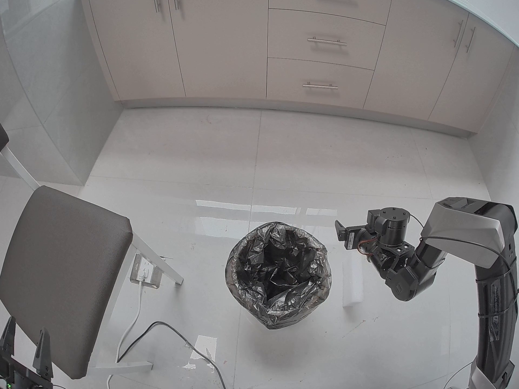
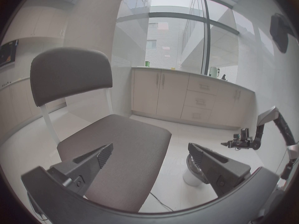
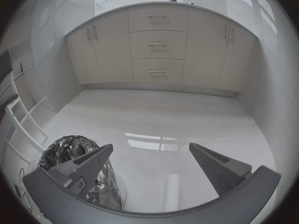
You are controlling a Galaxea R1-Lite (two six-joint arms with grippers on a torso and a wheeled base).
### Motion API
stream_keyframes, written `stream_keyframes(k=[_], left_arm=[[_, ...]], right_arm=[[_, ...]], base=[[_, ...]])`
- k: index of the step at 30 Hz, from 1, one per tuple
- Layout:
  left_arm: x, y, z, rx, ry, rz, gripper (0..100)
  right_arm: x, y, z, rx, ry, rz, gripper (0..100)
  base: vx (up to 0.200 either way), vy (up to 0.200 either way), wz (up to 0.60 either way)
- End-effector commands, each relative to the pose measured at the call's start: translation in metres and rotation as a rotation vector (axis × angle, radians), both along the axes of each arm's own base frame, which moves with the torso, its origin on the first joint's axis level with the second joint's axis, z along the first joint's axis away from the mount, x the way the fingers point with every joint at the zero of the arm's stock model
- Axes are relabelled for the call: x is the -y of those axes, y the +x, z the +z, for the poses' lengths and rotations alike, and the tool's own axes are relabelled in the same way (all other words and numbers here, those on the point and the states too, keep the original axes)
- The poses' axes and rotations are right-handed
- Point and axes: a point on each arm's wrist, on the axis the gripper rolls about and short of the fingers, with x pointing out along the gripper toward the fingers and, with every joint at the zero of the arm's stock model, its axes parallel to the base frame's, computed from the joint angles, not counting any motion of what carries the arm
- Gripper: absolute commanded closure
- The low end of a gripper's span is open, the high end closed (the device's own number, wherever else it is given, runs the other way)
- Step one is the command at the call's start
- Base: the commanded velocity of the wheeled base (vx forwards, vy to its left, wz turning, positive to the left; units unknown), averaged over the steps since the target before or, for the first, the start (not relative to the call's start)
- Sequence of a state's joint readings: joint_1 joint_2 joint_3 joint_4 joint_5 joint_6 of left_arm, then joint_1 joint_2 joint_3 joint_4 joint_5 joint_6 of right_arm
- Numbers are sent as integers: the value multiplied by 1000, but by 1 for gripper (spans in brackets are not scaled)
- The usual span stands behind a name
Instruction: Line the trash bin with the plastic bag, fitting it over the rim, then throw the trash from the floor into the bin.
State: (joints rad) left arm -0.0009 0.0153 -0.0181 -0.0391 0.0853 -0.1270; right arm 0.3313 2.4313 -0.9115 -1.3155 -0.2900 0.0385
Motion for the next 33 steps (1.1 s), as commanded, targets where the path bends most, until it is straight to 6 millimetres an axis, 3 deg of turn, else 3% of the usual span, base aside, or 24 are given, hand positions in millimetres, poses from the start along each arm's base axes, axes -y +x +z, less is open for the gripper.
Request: stream_keyframes(k=[1,5,7,11,20,27,30,32,33], left_arm=[[1,-3,-4,-54,21,-64,0],[2,-3,-3,-60,31,-66,0],[2,-3,-3,-59,31,-66,0],[1,-3,-3,-58,25,-64,0],[1,-3,-3,-57,-4,-62,0],[1,-3,-3,-50,-82,-61,0],[1,-3,-3,-50,-74,-63,0],[1,-3,-3,-50,-71,-63,0],[1,-3,-3,-50,-71,-63,0]], right_arm=[[0,1,-13,-26,-11,-1,0],[2,9,-19,-27,-17,-29,0],[9,27,-20,-7,-53,-73,0],[22,67,-3,1,-108,-164,0],[32,111,2,-21,-121,-206,0],[38,153,-5,1,-125,-268,0],[37,159,-9,-10,-129,-270,0],[37,158,-31,-65,-147,-266,0],[37,158,-32,-68,-148,-266,0]], base=[[0,0,0],[0,0,0],[0,0,0],[0,0,0],[0,0,0],[0,0,0],[0,0,0],[0,0,0],[0,0,0]])
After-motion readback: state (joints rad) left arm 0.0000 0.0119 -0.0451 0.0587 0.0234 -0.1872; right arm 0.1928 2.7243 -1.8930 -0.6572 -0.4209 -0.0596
